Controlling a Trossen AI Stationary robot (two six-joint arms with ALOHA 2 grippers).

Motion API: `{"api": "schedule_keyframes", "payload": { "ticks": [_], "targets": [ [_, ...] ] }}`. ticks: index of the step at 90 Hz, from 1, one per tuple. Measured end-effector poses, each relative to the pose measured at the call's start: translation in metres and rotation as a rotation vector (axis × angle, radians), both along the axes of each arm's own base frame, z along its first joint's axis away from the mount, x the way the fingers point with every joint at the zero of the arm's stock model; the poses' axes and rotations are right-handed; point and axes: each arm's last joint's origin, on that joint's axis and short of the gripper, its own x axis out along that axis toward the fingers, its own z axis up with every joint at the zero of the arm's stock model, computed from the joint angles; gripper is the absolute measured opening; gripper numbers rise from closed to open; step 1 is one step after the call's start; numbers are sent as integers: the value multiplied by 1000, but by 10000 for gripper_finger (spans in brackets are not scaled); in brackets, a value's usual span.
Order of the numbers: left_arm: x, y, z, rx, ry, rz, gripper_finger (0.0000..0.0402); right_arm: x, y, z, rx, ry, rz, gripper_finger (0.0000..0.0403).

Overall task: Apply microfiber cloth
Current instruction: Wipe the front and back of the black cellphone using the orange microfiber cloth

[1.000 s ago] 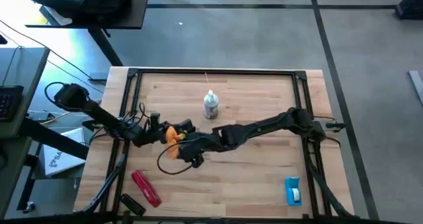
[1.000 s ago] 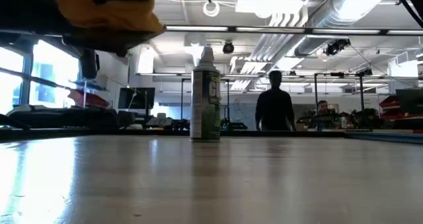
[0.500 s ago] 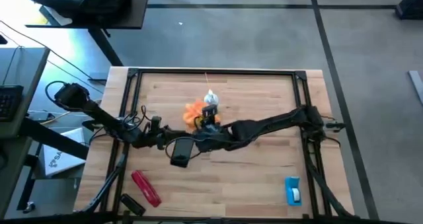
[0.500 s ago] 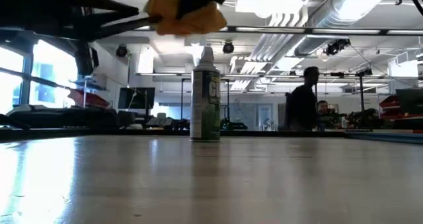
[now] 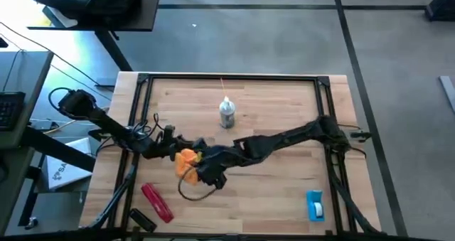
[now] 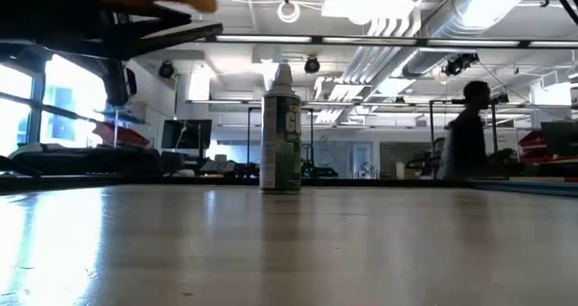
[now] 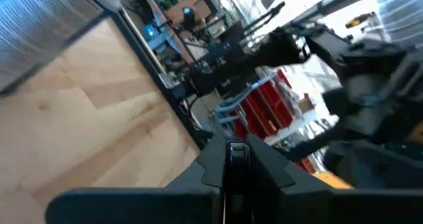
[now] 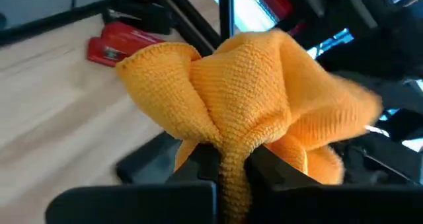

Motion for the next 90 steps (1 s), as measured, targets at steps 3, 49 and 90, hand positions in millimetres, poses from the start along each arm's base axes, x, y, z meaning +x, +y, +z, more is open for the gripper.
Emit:
{"api": "schedule_keyframes", "payload": {
  "ticks": [3,49,90],
  "targets": [
    [1,-1,2,2,-5,-4,15,3,-3,-4,-9,-2,-3,3],
    [3,-4,5,33,2,17,15,-24,-18,10,-128,141,-307,3],
    [4,2,3,-22,11,112,15,-34,-7,27,4,107,-364,3]
  ]
}}
